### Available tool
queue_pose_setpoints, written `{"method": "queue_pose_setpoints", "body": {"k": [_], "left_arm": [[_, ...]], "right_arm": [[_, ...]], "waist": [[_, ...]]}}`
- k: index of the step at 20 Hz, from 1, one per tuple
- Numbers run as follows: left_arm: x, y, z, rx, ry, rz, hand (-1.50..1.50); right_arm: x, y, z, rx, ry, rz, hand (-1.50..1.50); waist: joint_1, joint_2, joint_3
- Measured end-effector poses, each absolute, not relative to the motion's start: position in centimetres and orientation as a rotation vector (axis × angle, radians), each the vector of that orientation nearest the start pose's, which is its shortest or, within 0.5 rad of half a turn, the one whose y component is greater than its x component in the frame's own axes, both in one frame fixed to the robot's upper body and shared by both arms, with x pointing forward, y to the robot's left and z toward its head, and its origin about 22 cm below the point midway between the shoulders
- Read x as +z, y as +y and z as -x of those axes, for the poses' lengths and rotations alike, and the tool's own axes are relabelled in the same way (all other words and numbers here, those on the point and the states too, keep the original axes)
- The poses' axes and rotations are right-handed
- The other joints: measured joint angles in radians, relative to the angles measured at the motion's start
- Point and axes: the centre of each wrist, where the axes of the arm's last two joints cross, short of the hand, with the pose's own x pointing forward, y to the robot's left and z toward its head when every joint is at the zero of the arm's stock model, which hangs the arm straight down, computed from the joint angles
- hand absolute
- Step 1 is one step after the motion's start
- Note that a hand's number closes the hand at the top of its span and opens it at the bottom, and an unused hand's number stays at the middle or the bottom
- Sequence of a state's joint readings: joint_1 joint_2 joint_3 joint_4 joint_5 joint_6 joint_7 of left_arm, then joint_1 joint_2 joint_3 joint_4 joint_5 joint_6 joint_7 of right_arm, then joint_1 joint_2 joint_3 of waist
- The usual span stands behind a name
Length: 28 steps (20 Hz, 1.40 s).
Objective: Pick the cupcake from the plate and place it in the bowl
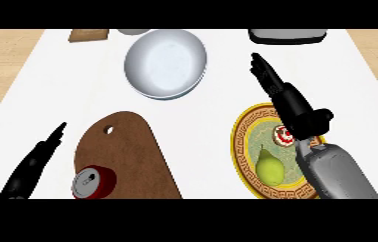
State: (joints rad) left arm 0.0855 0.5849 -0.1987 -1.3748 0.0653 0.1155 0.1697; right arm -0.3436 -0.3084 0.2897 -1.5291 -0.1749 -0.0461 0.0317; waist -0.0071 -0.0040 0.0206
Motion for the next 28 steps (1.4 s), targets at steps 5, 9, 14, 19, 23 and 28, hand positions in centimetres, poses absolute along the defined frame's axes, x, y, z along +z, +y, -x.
{"method": "queue_pose_setpoints", "body": {"k": [5, 9, 14, 19, 23, 28], "left_arm": [[2.4, 34.2, -24.7, -0.243, -1.369, -0.400, 0.00], [5.8, 33.0, -26.9, -0.105, -1.598, -0.347, 0.00], [7.1, 32.9, -27.6, -0.001, -1.716, -0.299, 0.00], [7.8, 33.4, -28.4, 0.032, -1.751, -0.281, 0.00], [8.1, 33.2, -28.8, 0.044, -1.760, -0.274, 0.00], [8.2, 33.5, -28.8, 0.046, -1.768, -0.275, 0.00]], "right_arm": [[8.0, -16.6, -29.6, 0.435, -1.769, -0.341, -1.50], [8.8, -17.3, -29.8, 0.524, -1.868, -0.124, -1.50], [6.5, -16.2, -25.9, 0.495, -2.023, 0.100, -1.50], [7.8, -17.5, -21.9, 0.611, -2.043, 0.280, -1.50], [10.2, -19.5, -20.1, 0.726, -1.955, 0.461, -1.50], [13.9, -21.7, -18.3, 0.885, -1.744, 0.614, -1.50]], "waist": [[0.015, -0.001, -0.015], [-0.002, -0.015, -0.024], [-0.016, -0.009, -0.022], [-0.022, -0.005, -0.023], [-0.026, -0.005, -0.023], [-0.020, -0.005, -0.024]]}}
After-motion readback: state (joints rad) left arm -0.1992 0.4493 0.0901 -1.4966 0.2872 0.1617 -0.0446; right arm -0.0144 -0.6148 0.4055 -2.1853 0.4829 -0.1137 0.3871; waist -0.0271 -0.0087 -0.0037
